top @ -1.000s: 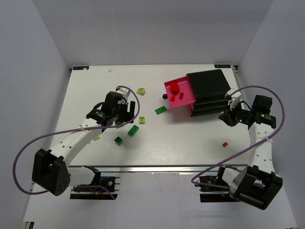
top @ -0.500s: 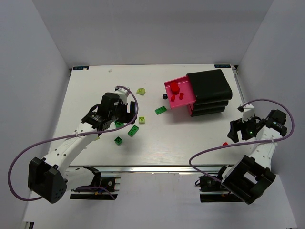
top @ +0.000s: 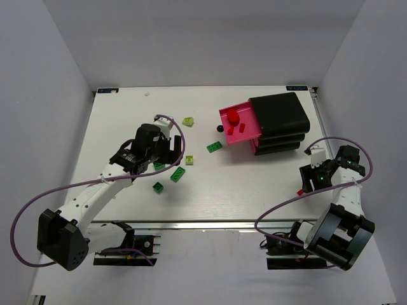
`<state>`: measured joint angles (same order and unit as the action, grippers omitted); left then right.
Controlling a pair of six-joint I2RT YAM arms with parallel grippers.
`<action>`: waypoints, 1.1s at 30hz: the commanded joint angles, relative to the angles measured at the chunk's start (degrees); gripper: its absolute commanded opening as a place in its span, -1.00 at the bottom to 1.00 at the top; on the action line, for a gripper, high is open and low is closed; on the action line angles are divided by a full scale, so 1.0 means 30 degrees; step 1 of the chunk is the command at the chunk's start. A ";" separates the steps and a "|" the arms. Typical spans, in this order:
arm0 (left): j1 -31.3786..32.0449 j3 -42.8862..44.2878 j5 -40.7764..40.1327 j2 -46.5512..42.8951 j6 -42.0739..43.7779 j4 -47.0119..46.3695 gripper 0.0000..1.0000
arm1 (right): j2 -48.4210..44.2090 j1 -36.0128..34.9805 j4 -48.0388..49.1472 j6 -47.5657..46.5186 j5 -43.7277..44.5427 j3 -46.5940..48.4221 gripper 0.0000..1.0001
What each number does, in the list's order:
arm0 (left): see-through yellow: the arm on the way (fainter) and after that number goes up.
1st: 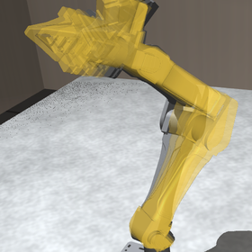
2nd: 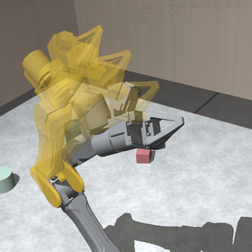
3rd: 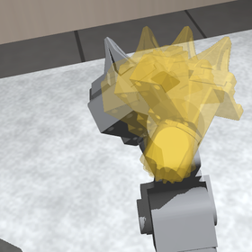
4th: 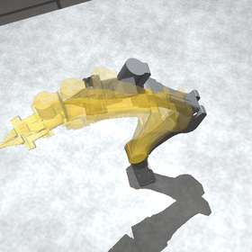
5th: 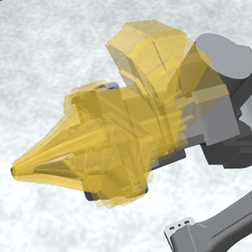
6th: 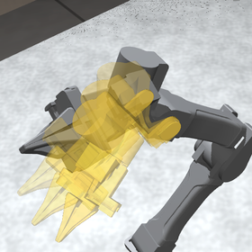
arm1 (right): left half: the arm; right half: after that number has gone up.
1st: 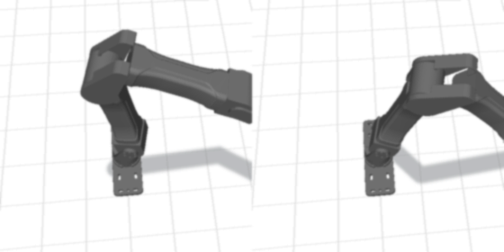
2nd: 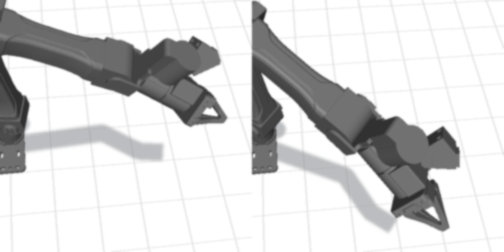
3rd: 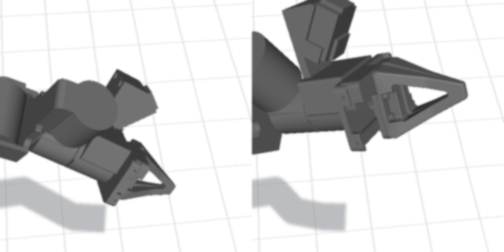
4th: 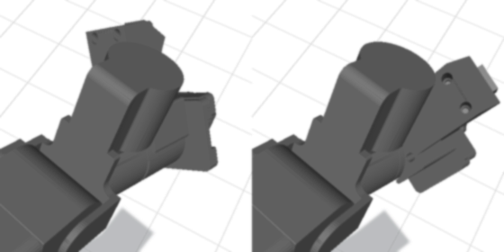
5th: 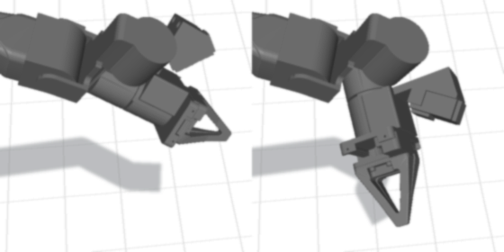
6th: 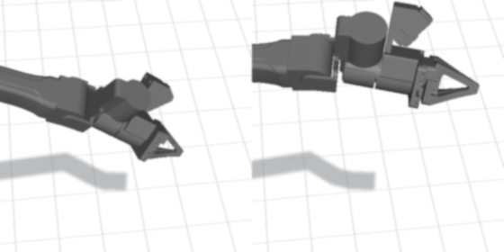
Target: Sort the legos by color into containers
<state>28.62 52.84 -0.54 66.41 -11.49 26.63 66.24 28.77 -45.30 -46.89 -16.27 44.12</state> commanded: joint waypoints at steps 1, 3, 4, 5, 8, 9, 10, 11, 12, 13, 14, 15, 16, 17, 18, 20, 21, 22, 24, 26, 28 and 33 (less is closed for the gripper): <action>0.0040 -0.0152 -0.0583 -0.0633 0.0166 -0.0001 0.85 | 0.0068 -0.0888 0.1065 0.0776 0.1060 -0.0876 0.36; 0.0040 -0.0181 -0.0525 -0.0605 0.0196 0.0028 0.85 | 0.0186 -0.1182 0.1445 0.0865 0.0767 -0.1140 0.36; 0.0040 -0.0181 -0.0496 -0.0604 0.0196 0.0029 0.85 | 0.0244 -0.1647 0.1708 0.0953 0.0650 -0.1316 0.36; 0.0040 -0.0152 -0.0495 -0.0575 0.0196 0.0029 0.85 | 0.0535 -0.1768 0.1827 0.1070 0.0794 -0.1346 0.36; 0.0040 -0.0094 -0.0525 -0.0516 0.0225 0.0117 0.85 | 0.1210 -0.2442 0.2004 0.1714 0.1436 -0.1288 0.38; 0.0040 -0.0094 -0.0525 -0.0516 0.0254 0.0117 0.85 | 0.1270 -0.2733 0.2004 0.1773 0.1469 -0.1317 0.40; 0.0040 -0.0094 -0.0554 -0.0574 0.0254 0.0146 0.85 | 0.1270 -0.2939 0.2033 0.1774 0.1469 -0.1462 0.43; 0.0040 -0.0094 -0.0554 -0.0604 0.0254 0.0117 0.85 | 0.1212 -0.3202 0.2265 0.1919 0.1643 -0.1522 0.45; 0.0040 -0.0094 -0.0525 -0.0604 0.0283 0.0059 0.85 | 0.1241 -0.3350 0.2296 0.1920 0.1674 -0.1580 0.47; 0.0040 -0.0123 -0.0525 -0.0604 0.0284 0.0058 0.85 | 0.1212 -0.3699 0.2297 0.1978 0.1761 -0.1726 0.48; 0.0040 -0.0094 -0.0438 -0.0604 0.0284 0.0116 0.86 | 0.1241 -0.3848 0.2471 0.2124 0.2110 -0.1786 0.48; 0.0040 -0.0065 -0.0437 -0.0575 0.0284 0.0088 0.85 | 0.1270 -0.3936 0.2531 0.2154 0.2317 -0.1902 0.48; 0.0040 -0.0093 -0.0408 -0.0575 0.0284 0.0087 0.85 | 0.1241 -0.4082 0.2676 0.2184 0.2493 -0.1961 0.47; 0.0040 -0.0094 -0.0320 -0.0575 0.0255 0.0087 0.86 | 0.1212 -0.4316 0.2997 0.2242 0.2843 -0.2194 0.46; 0.0040 -0.0094 -0.0320 -0.0604 0.0283 0.0087 0.85 | 0.1125 -0.4376 0.3232 0.2243 0.3049 -0.2341 0.45; 0.0040 -0.0094 -0.0349 -0.0634 0.0313 0.0116 0.86 | 0.1065 -0.4639 0.3701 0.2330 0.3575 -0.2460 0.44; 0.0040 -0.0123 -0.0378 -0.0692 0.0313 0.0088 0.85 | 0.1123 -0.4872 0.3993 0.2418 0.3723 -0.2489 0.43; 0.0040 -0.0123 -0.0436 -0.0721 0.0313 0.0058 0.85 | 0.1298 -0.4904 0.4025 0.2447 0.3870 -0.2460 0.41; 0.0040 -0.0123 -0.0582 -0.0692 0.0342 0.0116 0.86 | 0.1475 -0.5079 0.4229 0.2477 0.4281 -0.2489 0.39; 0.0040 -0.0094 -0.0613 -0.0721 0.0342 0.0117 0.85 | 0.1826 -0.5167 0.4405 0.2418 0.4456 -0.2519 0.36; 0.0040 -0.0123 -0.0613 -0.0750 0.0342 0.0117 0.85 | 0.2235 -0.5227 0.4378 0.2418 0.4341 -0.2431 0.29; 0.0040 -0.0123 -0.0583 -0.0722 0.0343 0.0088 0.86 | 0.3290 -0.5285 0.3762 0.2272 0.3404 -0.2109 0.16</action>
<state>28.62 52.84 -1.98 66.11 -10.96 26.79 74.85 13.32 -33.67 -39.99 -4.78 36.80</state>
